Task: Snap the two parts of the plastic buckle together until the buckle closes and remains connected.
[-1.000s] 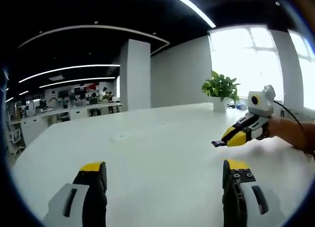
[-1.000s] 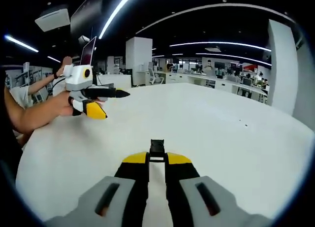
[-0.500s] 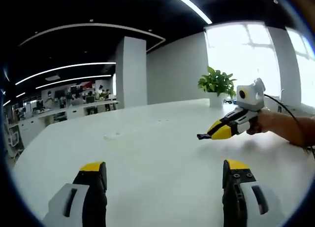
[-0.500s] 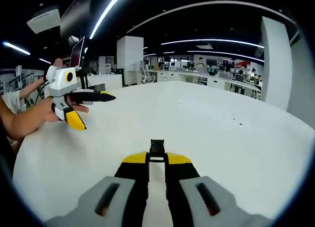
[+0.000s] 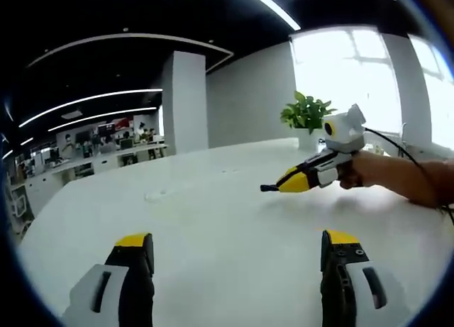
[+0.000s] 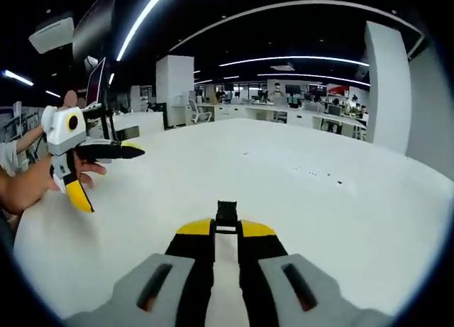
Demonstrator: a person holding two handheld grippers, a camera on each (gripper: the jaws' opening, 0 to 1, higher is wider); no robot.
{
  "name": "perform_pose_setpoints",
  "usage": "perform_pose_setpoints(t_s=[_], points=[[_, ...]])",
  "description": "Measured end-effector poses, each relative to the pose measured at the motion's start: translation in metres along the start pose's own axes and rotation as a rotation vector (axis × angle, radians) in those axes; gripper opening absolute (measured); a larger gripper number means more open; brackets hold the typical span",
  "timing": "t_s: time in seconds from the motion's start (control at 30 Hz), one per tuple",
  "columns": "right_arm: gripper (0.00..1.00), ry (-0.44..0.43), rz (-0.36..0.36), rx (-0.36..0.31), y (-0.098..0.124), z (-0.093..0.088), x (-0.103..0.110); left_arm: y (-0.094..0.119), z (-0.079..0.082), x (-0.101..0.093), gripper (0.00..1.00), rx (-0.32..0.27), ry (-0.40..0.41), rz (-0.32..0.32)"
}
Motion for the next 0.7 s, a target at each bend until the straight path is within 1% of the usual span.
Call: perform_pose_setpoints(t_s=[0.17,0.3,0.5,0.7], points=[[0.09,-0.004,-0.024,0.002,-0.009,0.003,-0.005,-0.003,-0.001,-0.005,0.99,0.005,-0.012,-0.014],[0.09,-0.006,-0.033,0.003,-0.018,0.006,-0.007,-0.004,-0.001,-0.004,0.99,0.006,-0.001,-0.004],[0.09,-0.009,-0.040,0.005,-0.031,0.013,-0.011,0.002,-0.003,-0.003,0.99,0.001,0.015,0.001],[0.09,-0.012,-0.045,0.017,-0.037,0.013,-0.014,0.005,-0.003,-0.001,0.99,-0.004,0.018,0.004]])
Point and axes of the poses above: the point that each gripper's makers call its tool centre point, and the gripper's own axes: y roughly backward along the fingers, x roughly to its left, z roughly out of its top, the point moved 6 cm from there along y, roughly backward along the fingers, and after that the axes turned 6 degrees about x, right-handed, at the moved point
